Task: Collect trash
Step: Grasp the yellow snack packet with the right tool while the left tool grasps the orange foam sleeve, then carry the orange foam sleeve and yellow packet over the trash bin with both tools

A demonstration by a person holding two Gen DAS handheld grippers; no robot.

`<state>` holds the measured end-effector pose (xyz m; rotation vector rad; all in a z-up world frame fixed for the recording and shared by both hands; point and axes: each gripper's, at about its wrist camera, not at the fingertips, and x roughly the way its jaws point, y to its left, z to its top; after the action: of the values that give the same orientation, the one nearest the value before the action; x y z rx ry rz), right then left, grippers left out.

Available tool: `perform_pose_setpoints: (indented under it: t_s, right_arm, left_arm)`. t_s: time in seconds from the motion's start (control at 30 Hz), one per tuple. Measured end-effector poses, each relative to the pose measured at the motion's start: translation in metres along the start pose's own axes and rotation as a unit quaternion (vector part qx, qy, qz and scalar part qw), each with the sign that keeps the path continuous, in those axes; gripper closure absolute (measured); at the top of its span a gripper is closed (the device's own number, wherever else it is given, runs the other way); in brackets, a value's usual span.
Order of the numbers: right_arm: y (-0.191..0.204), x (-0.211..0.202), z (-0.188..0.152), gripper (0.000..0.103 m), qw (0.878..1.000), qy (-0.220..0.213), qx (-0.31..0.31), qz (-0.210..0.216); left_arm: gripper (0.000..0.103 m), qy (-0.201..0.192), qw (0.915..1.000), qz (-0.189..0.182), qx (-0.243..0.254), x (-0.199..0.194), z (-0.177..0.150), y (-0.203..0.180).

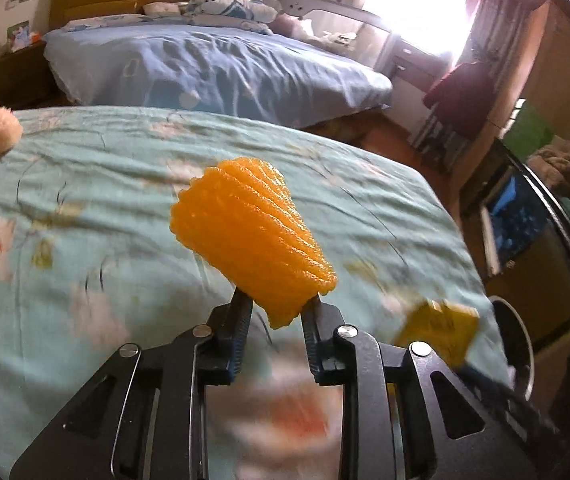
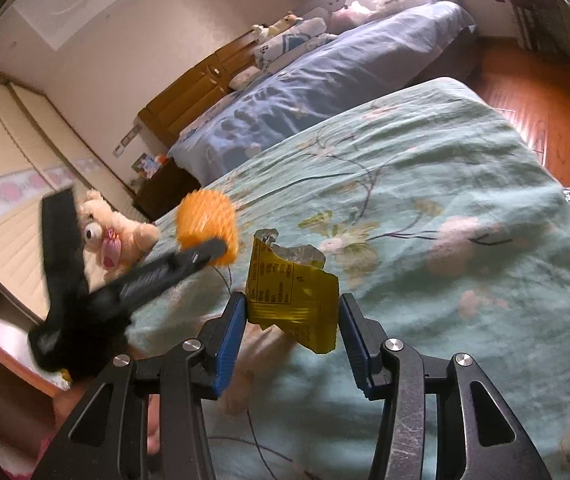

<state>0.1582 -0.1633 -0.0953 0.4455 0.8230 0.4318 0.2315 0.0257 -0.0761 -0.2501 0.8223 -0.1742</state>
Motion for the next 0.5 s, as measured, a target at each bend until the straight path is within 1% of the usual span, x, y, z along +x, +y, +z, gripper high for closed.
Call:
perform_pose_setpoints:
  t_s: [0.1, 0.27, 0.37, 0.5]
  right_arm:
    - [-0.005, -0.014, -0.006, 0.055, 1.0, -0.006, 0.007, -0.007]
    - [-0.015, -0.033, -0.013, 0.055, 1.0, -0.01, 0.017, -0.023]
    - [-0.021, -0.044, -0.015, 0.055, 0.999, -0.017, 0.022, -0.031]
    - [-0.027, -0.059, -0.015, 0.055, 0.998, -0.03, 0.028, -0.04]
  left_arm:
    - [0.081, 0.002, 0.9998, -0.017, 0.004, -0.016, -0.016, -0.009]
    - [0.081, 0.003, 0.9989, -0.034, 0.032, -0.036, -0.04, -0.035]
    - [0.081, 0.008, 0.998, -0.047, 0.041, -0.043, -0.052, -0.049]
    - [0.081, 0.012, 0.997, -0.054, 0.054, -0.047, -0.062, -0.062]
